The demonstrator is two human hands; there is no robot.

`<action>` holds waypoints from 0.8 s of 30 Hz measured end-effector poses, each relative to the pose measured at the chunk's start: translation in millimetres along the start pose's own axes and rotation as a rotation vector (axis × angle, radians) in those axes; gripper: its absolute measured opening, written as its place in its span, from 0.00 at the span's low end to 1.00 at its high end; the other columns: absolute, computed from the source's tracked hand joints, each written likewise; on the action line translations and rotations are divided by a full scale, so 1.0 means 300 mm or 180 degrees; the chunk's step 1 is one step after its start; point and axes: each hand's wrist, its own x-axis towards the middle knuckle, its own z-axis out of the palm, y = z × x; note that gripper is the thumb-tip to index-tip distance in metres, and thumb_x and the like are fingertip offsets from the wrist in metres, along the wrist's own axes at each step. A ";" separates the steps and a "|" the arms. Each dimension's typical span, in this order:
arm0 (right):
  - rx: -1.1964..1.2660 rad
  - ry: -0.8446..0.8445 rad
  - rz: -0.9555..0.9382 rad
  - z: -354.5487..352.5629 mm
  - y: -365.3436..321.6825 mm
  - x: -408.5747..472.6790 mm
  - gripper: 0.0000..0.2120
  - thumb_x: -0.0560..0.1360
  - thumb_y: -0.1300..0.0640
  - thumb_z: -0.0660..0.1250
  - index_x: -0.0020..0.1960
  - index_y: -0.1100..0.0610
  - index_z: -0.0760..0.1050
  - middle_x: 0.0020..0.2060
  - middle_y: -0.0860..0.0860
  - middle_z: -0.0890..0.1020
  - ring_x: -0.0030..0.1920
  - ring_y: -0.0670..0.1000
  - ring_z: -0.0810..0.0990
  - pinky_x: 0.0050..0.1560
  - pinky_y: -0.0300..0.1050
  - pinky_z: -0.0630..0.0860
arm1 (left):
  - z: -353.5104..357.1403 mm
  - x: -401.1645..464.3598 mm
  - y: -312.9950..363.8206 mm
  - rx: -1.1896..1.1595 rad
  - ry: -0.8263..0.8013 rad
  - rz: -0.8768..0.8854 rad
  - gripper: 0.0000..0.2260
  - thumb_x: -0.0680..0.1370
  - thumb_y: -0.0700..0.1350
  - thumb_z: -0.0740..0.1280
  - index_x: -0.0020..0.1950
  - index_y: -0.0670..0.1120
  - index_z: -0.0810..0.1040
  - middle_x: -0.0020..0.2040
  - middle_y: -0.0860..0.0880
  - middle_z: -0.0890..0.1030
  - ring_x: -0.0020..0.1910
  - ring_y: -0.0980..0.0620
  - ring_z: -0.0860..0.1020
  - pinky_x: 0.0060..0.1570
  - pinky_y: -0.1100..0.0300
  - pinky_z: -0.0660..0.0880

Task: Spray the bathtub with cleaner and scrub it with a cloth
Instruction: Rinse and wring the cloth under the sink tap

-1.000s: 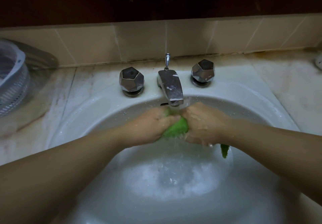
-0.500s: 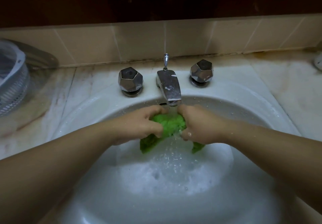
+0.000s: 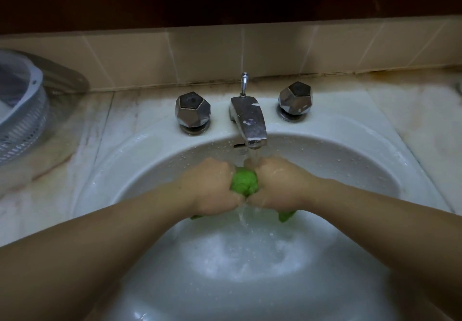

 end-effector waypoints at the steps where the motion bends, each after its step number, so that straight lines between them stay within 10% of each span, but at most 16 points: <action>1: 0.0212 -0.0039 0.0066 0.020 0.025 -0.002 0.11 0.72 0.52 0.73 0.51 0.54 0.75 0.43 0.49 0.79 0.43 0.52 0.79 0.36 0.42 0.73 | 0.021 -0.002 0.000 -0.0109 0.0056 -0.0106 0.10 0.72 0.56 0.69 0.48 0.54 0.72 0.47 0.50 0.80 0.42 0.49 0.78 0.43 0.55 0.78; 5: 0.0573 -0.0401 0.0381 0.089 0.095 -0.031 0.21 0.72 0.54 0.74 0.57 0.46 0.65 0.46 0.42 0.73 0.46 0.47 0.76 0.41 0.40 0.71 | 0.108 -0.028 -0.009 -0.0499 -0.0223 -0.0332 0.27 0.71 0.46 0.74 0.62 0.53 0.61 0.51 0.50 0.70 0.44 0.48 0.77 0.37 0.56 0.70; 12: 0.0163 -0.0708 0.0498 0.150 0.133 -0.031 0.12 0.73 0.60 0.66 0.54 0.49 0.78 0.49 0.50 0.82 0.51 0.55 0.79 0.52 0.49 0.78 | 0.182 -0.027 -0.007 -0.0062 -0.0574 0.0000 0.15 0.77 0.51 0.67 0.62 0.56 0.69 0.57 0.52 0.76 0.57 0.47 0.77 0.55 0.51 0.76; 19: 0.0234 -0.0788 0.0720 0.158 0.134 -0.023 0.12 0.72 0.63 0.69 0.39 0.48 0.71 0.41 0.48 0.77 0.43 0.54 0.79 0.40 0.47 0.76 | 0.174 -0.014 -0.008 -0.0114 -0.0684 0.0121 0.14 0.77 0.53 0.68 0.62 0.56 0.74 0.56 0.52 0.80 0.55 0.48 0.78 0.56 0.51 0.77; 24: 0.0206 -0.0888 0.0549 0.144 0.125 -0.012 0.07 0.75 0.57 0.72 0.46 0.52 0.73 0.42 0.50 0.77 0.47 0.55 0.79 0.41 0.45 0.73 | 0.168 -0.014 0.001 -0.0031 -0.0638 -0.0105 0.16 0.74 0.55 0.71 0.61 0.56 0.74 0.54 0.53 0.79 0.55 0.47 0.78 0.49 0.56 0.76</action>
